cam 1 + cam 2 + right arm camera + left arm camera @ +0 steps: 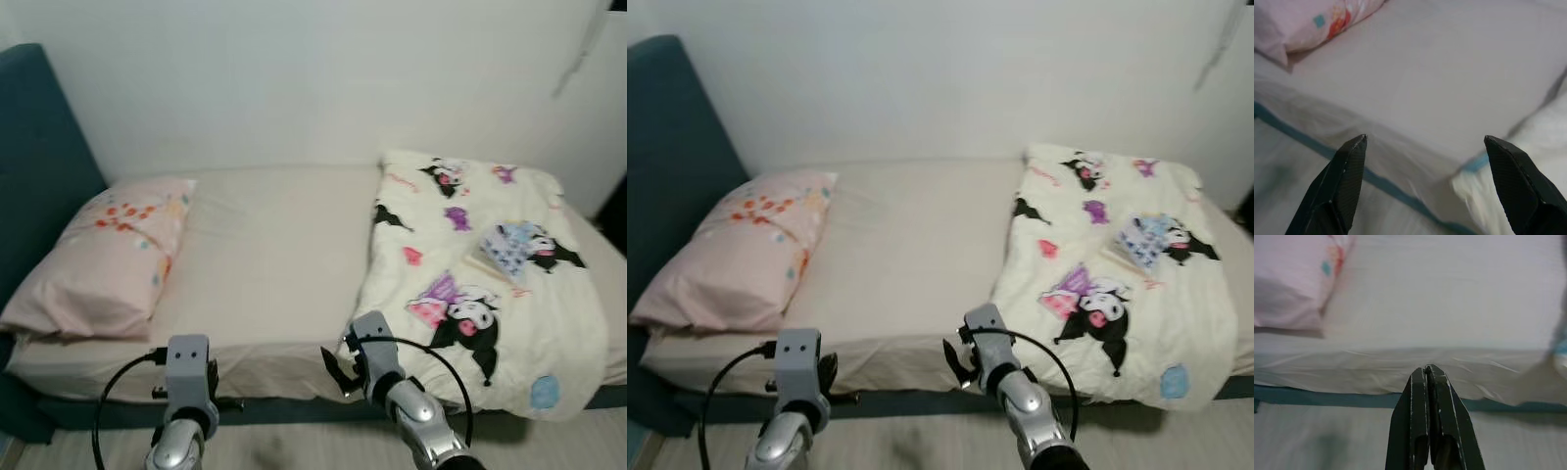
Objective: Clean up the room
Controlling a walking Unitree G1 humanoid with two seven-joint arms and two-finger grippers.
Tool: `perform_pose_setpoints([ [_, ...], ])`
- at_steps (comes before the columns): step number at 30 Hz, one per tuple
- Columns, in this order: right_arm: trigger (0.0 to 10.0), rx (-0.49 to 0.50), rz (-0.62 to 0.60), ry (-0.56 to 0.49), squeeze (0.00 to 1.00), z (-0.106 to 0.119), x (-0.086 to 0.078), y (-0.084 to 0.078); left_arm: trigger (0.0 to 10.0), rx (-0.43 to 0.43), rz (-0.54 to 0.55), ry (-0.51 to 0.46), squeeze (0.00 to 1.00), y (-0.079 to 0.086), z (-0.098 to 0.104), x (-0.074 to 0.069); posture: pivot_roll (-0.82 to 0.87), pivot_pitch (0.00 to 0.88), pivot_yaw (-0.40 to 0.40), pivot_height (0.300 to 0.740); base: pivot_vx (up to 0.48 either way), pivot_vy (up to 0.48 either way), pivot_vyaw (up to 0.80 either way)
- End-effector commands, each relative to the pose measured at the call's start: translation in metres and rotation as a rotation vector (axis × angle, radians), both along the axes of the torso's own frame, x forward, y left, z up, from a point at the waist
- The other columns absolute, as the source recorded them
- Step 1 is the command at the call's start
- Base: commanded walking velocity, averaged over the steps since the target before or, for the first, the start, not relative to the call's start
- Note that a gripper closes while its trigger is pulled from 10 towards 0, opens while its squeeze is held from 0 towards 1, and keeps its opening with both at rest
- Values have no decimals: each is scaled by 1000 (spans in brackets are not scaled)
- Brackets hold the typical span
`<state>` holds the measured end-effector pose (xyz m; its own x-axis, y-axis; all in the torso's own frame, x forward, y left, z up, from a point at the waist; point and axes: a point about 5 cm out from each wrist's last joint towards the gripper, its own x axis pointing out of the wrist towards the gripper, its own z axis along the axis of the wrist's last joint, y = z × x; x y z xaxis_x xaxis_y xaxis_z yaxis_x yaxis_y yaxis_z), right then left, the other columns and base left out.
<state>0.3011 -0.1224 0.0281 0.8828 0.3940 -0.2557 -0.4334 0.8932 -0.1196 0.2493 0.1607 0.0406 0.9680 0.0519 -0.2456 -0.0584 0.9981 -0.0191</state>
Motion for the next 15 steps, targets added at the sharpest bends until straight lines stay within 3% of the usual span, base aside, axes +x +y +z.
perform_pose_setpoints([
  [1, 10000, 5, 10, 6, 0, -2, -2, 4, 10000, 9, 8, 30, 0, 6, -4, -3, 17, 59, -38, 740, 0, 0, 800],
  [15, 10000, 3, 4, 3, 0, -1, -1, 2, 10000, -11, 0, 5, 0, 8, -1, 0, 14, 57, -40, 740, 0, 0, 800],
])
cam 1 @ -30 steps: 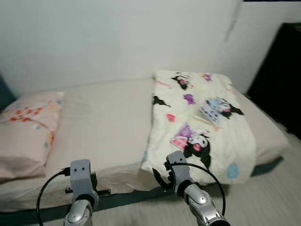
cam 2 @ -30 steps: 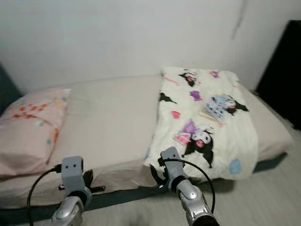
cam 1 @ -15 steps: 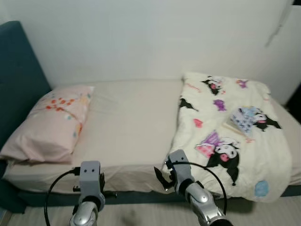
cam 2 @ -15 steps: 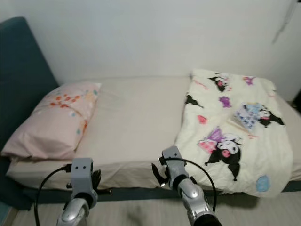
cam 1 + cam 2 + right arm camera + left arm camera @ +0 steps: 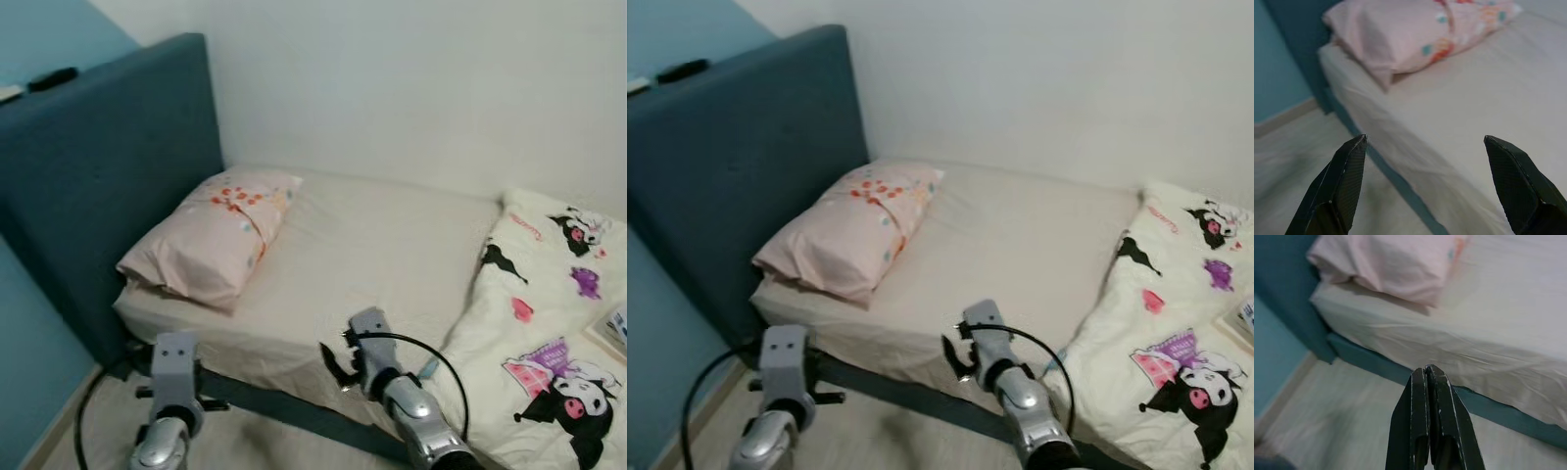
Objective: Clean up the room
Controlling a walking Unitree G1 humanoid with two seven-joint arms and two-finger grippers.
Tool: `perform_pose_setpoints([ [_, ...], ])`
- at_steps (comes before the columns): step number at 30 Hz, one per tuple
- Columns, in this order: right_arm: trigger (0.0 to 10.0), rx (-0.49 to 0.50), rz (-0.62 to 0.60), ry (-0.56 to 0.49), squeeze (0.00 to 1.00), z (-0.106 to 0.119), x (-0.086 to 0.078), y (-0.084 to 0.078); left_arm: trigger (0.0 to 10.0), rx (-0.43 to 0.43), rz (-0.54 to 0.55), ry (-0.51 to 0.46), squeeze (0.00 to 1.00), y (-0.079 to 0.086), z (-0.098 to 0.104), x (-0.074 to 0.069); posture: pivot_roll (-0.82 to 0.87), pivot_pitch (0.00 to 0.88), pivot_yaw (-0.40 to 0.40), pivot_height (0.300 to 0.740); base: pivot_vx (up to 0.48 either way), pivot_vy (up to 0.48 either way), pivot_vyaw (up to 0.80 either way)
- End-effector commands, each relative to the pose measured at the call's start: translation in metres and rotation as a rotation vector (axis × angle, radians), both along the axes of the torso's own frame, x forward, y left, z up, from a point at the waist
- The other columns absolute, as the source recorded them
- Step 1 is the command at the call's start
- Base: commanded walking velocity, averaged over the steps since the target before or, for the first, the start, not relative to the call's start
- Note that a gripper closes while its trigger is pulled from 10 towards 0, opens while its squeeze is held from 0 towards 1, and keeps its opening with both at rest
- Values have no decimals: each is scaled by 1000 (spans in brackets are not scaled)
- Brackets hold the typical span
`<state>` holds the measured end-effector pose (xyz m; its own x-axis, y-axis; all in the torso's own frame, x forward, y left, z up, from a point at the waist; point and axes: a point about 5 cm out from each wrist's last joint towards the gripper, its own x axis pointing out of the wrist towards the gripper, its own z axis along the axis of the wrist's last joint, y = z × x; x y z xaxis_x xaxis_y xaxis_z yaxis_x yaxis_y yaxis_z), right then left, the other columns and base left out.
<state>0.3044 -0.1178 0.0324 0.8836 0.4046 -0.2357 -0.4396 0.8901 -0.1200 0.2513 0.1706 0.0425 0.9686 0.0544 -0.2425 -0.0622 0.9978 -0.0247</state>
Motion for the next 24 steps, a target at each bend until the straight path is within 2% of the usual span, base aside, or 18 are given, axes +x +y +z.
perform_pose_setpoints([
  [1, 10000, -6, -7, 22, 0, -6, -4, -3, 10000, 2, -8, 9, 0, -2, -3, -2, 16, 59, -39, 740, 0, 0, 800],
  [4, 10000, 2, -12, 17, 0, -6, -5, -3, 10000, 1, -17, 19, 0, -2, -4, -4, 16, 64, -37, 740, 0, 0, 683],
  [18, 10000, 31, -53, 31, 0, -8, -7, -8, 10000, -6, -50, 28, 0, -5, -2, -1, 8, 89, -26, 740, 0, 0, 0],
  [24, 10000, 35, -56, 35, 0, -9, -8, -9, 10000, -12, -64, 27, 0, -7, -1, -1, 5, 98, -24, 740, 0, -317, 0],
])
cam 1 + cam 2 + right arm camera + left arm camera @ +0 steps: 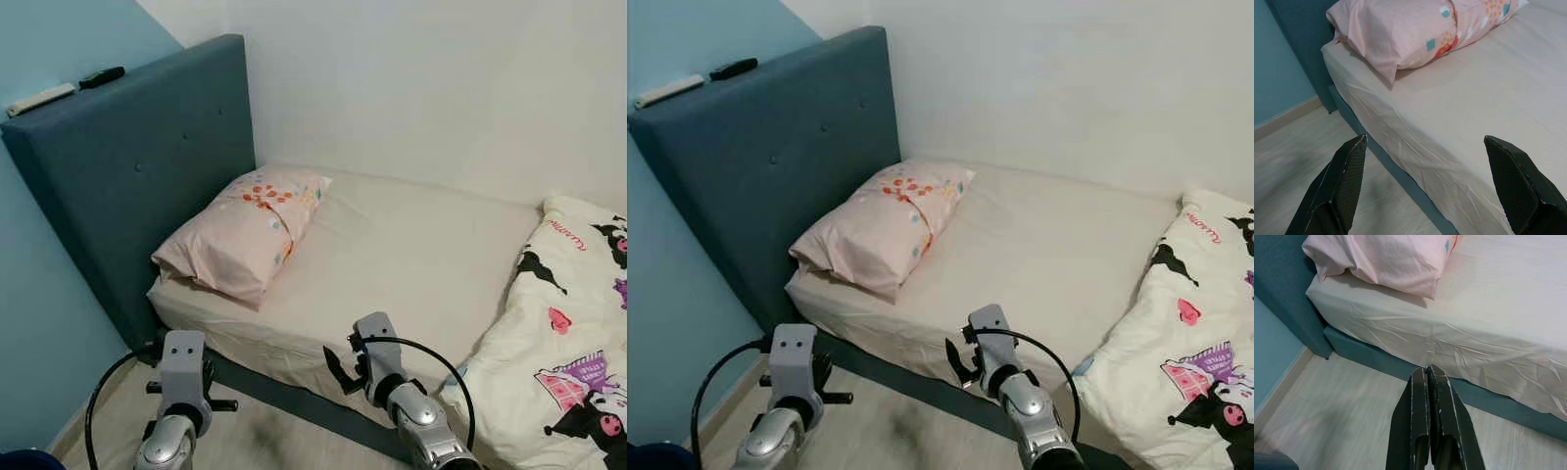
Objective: Clean up the room
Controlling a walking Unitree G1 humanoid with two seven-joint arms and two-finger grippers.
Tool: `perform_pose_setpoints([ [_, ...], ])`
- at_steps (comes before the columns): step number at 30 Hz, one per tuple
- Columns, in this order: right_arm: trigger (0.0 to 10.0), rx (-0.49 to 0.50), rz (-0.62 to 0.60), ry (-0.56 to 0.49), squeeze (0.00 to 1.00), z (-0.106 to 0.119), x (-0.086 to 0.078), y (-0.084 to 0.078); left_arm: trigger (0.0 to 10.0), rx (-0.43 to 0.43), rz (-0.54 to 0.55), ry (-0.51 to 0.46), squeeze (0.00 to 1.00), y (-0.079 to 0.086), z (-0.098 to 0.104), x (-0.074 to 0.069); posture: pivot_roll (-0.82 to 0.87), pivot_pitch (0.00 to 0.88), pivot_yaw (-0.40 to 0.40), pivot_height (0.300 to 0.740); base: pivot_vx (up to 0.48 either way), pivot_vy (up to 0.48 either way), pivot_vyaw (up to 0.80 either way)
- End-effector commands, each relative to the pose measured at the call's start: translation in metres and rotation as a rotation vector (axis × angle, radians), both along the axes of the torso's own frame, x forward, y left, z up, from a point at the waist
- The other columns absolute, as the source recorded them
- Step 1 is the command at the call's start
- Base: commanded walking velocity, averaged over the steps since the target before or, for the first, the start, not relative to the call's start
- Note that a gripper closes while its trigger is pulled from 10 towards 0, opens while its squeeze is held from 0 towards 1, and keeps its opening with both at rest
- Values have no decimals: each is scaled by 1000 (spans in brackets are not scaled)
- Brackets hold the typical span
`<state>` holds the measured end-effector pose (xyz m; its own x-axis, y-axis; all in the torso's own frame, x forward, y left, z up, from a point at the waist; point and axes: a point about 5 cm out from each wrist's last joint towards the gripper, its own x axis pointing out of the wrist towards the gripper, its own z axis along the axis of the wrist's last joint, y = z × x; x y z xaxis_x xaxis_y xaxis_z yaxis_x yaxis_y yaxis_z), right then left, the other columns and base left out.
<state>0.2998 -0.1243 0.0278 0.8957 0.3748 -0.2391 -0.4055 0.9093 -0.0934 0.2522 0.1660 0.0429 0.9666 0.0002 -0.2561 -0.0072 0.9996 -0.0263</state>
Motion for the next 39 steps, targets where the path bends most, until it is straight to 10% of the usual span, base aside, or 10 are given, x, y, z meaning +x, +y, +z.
perform_pose_setpoints([
  [1, 10000, 13, -17, 22, 0, -4, -4, -2, 10000, -10, -11, 13, 0, -3, -1, -2, 5, 101, -24, 740, 0, -390, 0],
  [39, 10000, 16, -19, 32, 0, -5, -6, -4, 10000, -10, -17, 29, 0, -5, -1, -4, 3, 107, -26, 740, 0, -401, 0],
])
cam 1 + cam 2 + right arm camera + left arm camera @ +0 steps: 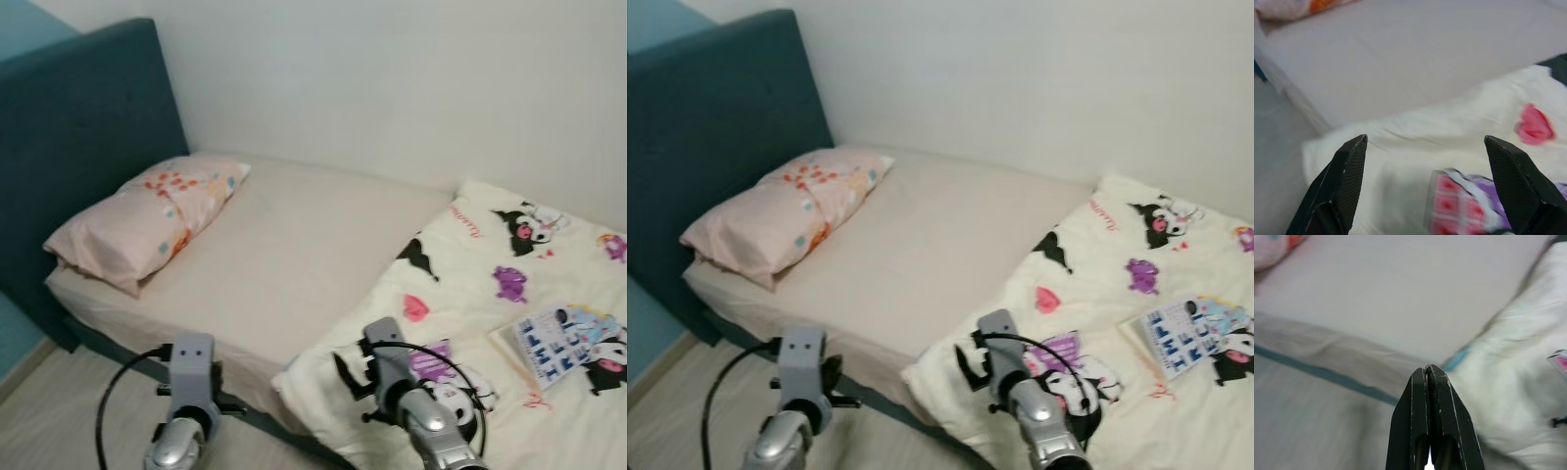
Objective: Clean up the room
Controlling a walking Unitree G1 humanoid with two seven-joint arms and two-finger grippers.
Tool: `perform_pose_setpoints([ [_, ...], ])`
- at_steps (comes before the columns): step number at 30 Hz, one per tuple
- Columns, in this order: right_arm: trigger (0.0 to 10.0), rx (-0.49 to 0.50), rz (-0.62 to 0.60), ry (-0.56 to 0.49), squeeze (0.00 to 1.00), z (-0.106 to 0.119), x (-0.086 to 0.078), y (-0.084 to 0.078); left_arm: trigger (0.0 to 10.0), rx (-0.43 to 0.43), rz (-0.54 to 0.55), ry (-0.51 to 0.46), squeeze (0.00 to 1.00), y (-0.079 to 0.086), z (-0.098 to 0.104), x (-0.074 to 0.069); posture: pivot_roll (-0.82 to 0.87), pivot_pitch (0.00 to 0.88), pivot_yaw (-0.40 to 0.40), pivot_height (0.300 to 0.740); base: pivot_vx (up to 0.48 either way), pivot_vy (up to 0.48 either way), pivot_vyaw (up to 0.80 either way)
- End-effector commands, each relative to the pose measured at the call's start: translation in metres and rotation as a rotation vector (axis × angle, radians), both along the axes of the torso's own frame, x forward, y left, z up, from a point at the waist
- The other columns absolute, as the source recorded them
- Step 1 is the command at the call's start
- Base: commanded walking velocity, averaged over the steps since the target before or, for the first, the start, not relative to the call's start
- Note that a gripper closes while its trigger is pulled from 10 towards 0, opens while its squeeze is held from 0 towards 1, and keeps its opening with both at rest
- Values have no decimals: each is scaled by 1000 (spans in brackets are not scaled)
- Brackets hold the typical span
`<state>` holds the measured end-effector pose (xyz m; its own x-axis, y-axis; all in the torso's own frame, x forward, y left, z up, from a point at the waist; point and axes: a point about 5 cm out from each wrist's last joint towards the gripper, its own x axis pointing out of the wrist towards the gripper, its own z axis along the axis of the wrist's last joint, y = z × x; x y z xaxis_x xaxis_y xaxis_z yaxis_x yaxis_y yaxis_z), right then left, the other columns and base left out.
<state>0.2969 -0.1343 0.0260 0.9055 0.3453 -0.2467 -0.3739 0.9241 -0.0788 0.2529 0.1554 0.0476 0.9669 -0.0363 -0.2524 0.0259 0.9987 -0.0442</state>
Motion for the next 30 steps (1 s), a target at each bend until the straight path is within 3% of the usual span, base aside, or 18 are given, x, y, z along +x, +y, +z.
perform_pose_setpoints([
  [1, 10000, 6, 16, 19, 0, -3, -3, 6, 10000, 8, 16, 32, 0, 6, -6, -5, 3, 107, -26, 740, 0, -394, 0],
  [9, 10000, 12, 17, 20, 0, -3, -3, 7, 10000, 10, 14, 33, 0, 7, -5, -5, 5, 109, -28, 740, 0, -399, 0],
  [15, 10000, 15, 17, 21, 0, -3, -3, 7, 10000, -1, 16, 48, 0, 7, -7, -6, 6, 112, -26, 740, 0, 0, 0],
  [26, 10000, 16, 17, 22, 0, -4, -4, 8, 10000, 39, 12, 74, 0, 12, -10, -6, 6, 113, -27, 740, 0, 428, 0],
  [30, 10000, 16, 16, 23, 0, -3, -3, 8, 10000, 40, 27, 81, 0, 13, -11, -5, 5, 111, -27, 740, 0, 0, 0],
])
